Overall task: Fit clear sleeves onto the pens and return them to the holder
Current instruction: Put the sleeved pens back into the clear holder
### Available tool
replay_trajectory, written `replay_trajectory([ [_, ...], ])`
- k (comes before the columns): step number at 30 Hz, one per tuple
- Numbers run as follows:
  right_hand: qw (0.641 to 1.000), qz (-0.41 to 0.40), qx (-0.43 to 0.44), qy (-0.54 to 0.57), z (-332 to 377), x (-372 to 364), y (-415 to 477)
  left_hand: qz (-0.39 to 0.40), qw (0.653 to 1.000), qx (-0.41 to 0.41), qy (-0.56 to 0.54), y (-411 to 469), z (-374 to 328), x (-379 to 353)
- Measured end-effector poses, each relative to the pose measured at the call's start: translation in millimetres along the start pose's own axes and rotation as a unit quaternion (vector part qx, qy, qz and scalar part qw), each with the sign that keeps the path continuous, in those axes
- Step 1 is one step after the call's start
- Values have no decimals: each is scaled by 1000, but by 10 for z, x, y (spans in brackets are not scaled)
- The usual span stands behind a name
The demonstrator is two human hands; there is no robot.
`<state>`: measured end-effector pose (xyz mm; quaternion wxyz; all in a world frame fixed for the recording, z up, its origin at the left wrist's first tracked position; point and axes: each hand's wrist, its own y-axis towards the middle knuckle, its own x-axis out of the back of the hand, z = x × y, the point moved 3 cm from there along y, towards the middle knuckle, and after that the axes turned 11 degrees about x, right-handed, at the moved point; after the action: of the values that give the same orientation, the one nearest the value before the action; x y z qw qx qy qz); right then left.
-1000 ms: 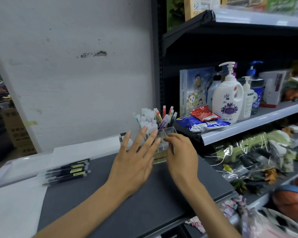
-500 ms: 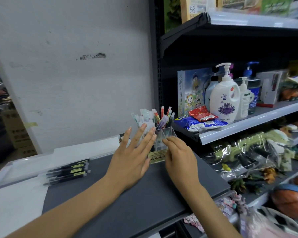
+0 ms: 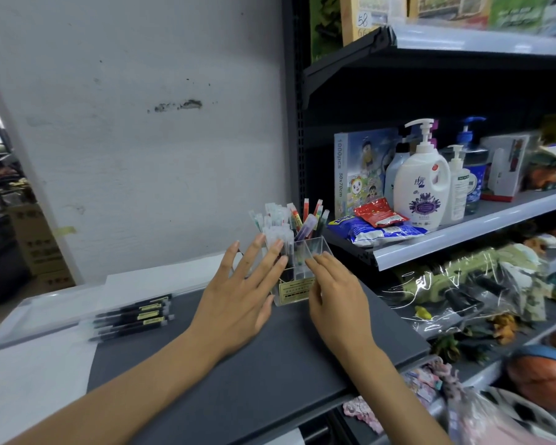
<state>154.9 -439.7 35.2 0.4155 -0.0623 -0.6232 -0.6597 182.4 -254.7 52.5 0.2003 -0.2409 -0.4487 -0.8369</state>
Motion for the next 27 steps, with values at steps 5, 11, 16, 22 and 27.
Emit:
replay_trajectory([
  [5,1000,-4,3,-10,23,21,-45,5,1000,0,-22,-32,-52,61],
  [11,999,27,13,-29,29,20,-73,30,999,9,-3,34,-98,146],
  [16,999,27,24,-39,63,61,-143,52,999,4,-6,0,-123,243],
  [22,998,37,28,-41,163,185,-352,73,995,3,-64,-335,-106,437],
  [27,998,42,35,-20,332,233,-602,120,982,64,-130,-770,83,528],
])
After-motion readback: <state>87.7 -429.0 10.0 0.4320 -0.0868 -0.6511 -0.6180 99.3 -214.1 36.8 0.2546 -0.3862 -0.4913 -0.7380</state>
